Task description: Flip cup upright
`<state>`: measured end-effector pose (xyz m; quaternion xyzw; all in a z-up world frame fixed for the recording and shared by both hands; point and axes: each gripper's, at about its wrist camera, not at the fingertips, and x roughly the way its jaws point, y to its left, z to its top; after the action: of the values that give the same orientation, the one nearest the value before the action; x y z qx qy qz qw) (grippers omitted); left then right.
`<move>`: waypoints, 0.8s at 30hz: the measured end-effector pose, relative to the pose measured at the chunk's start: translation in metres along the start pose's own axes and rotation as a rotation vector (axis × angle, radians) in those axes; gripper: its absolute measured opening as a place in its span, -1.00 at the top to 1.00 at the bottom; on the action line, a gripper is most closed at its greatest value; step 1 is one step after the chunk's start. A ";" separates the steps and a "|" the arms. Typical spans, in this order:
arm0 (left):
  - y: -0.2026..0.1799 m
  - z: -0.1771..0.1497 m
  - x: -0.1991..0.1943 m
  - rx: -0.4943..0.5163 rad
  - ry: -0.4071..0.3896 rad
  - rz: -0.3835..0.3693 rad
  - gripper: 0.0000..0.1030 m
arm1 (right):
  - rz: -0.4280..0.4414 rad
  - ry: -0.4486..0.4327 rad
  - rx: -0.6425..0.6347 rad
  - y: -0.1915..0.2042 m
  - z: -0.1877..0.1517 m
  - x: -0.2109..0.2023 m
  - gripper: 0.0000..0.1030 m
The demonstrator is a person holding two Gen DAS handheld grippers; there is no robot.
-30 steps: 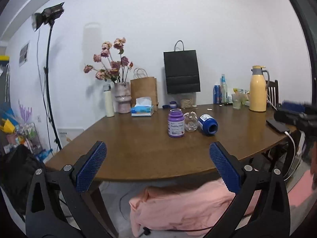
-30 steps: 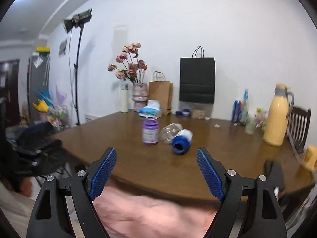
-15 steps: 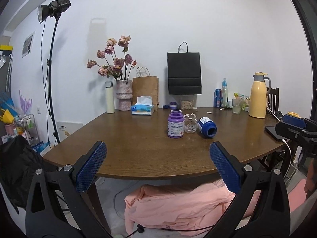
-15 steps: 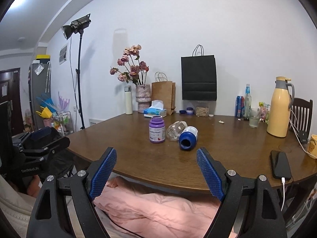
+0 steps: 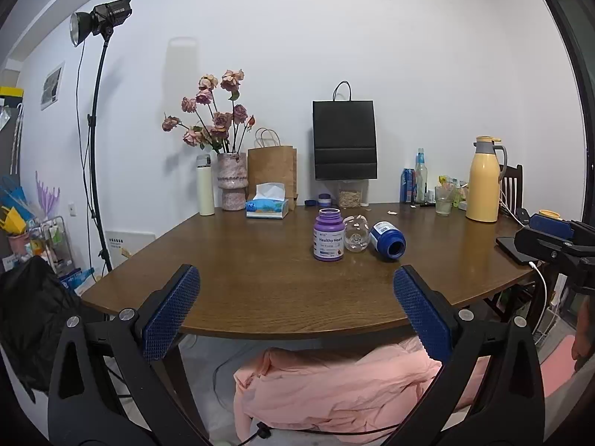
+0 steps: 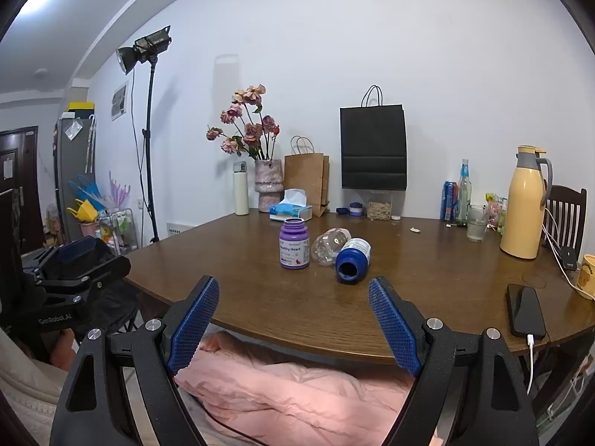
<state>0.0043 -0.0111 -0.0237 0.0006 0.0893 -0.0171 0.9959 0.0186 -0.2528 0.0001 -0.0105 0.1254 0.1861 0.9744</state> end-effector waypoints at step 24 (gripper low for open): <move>0.004 0.005 0.000 0.006 -0.010 -0.004 -1.00 | -0.003 0.000 -0.002 0.001 0.001 -0.002 -0.69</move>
<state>0.0050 -0.0070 -0.0187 0.0033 0.0840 -0.0194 0.9963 0.0170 -0.2523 0.0011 -0.0116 0.1252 0.1846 0.9747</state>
